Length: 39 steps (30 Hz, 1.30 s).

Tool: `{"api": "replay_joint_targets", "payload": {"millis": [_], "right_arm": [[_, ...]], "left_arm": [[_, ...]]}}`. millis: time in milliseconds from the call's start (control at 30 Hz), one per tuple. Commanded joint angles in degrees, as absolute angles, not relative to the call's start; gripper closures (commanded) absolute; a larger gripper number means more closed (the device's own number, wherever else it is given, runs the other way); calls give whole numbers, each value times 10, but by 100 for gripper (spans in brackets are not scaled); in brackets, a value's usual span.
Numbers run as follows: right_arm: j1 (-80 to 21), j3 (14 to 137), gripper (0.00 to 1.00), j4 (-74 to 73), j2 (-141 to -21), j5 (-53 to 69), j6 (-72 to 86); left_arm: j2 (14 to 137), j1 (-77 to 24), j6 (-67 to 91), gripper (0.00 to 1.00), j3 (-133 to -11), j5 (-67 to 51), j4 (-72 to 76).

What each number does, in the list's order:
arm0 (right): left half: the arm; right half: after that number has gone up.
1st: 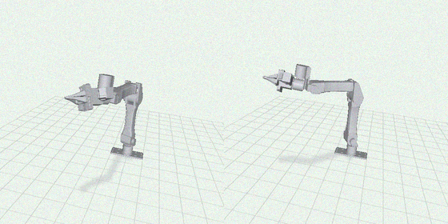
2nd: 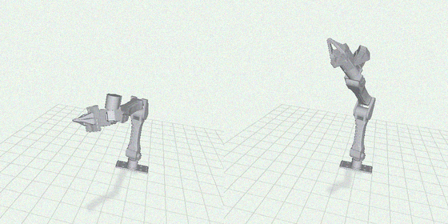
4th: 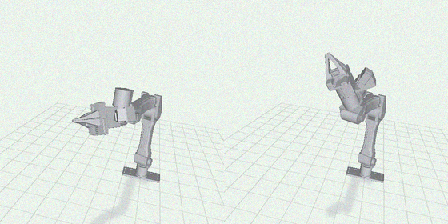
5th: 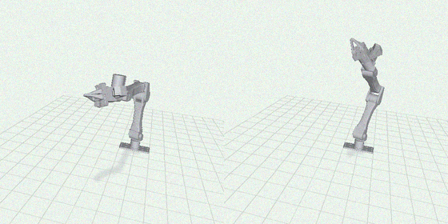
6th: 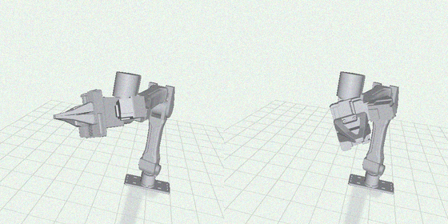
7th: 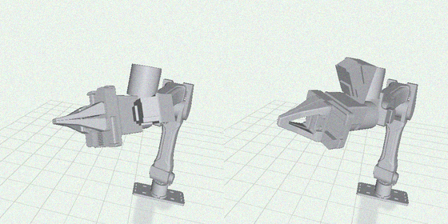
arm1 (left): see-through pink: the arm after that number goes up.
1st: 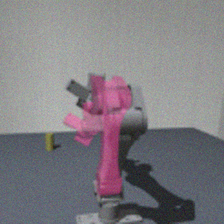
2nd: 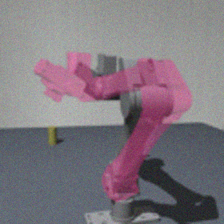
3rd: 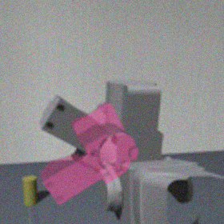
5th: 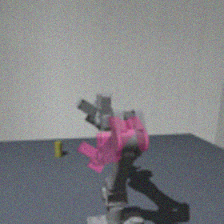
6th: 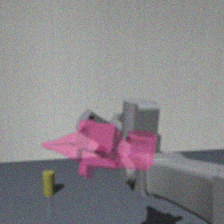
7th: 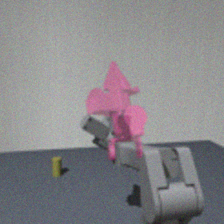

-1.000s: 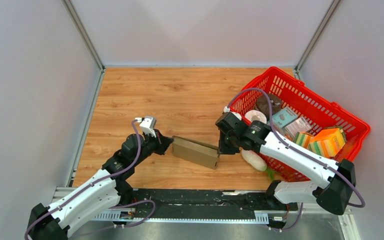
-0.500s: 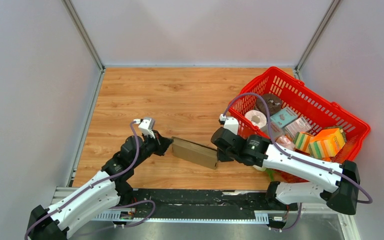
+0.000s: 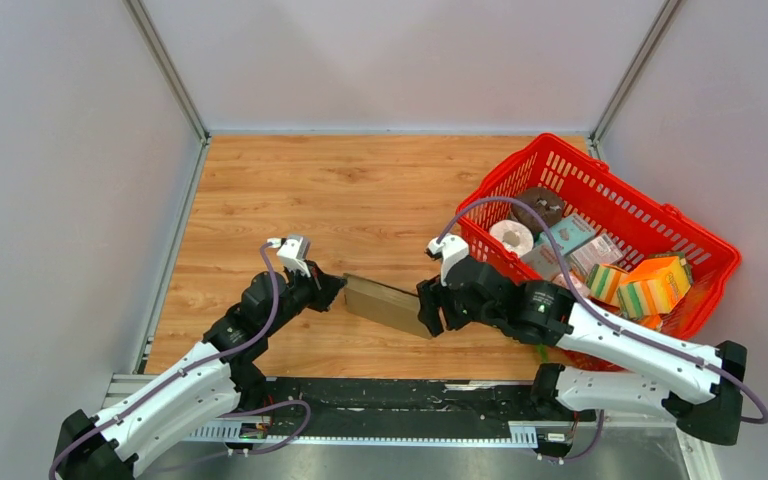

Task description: Fold the paper box

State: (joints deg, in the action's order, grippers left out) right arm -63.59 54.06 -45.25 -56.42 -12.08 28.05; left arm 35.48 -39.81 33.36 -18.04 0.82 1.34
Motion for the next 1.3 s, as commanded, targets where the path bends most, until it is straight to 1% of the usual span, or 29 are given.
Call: {"api": "replay_joint_targets", "payload": {"millis": [0,33,233,300,400,533,633,667,767,1000,1267], "right_arm": [[-670,562,32,-397,-587,-133,138],[-695,569,31,-394,-598,-181,117],[-767,616,27,-388,-723,-349,3],[-779,629,27,-395,-762,-376,-19],[-787,641,27,-395,-788,-402,-26],[-801,653,26,-396,-796,-448,-33],[-804,672,25,-410,-782,-419,-31],[-805,673,22,-408,-772,-411,-33],[-805,664,19,-390,-761,-399,-45],[-781,651,17,-367,-796,-395,-59],[-778,645,17,-345,-831,-411,-66]], "left_arm": [[360,-403,332,100,-173,15,-33],[360,-403,332,100,-172,16,-33],[363,-403,330,100,-174,13,-33],[365,-403,330,100,-174,13,-31],[366,-403,331,100,-174,12,-27],[367,-403,330,100,-172,11,-25],[367,-403,330,100,-172,11,-26],[367,-403,330,100,-172,11,-28],[365,-403,330,100,-173,12,-28],[363,-403,330,100,-171,13,-29],[360,-403,330,100,-171,12,-30]]}}
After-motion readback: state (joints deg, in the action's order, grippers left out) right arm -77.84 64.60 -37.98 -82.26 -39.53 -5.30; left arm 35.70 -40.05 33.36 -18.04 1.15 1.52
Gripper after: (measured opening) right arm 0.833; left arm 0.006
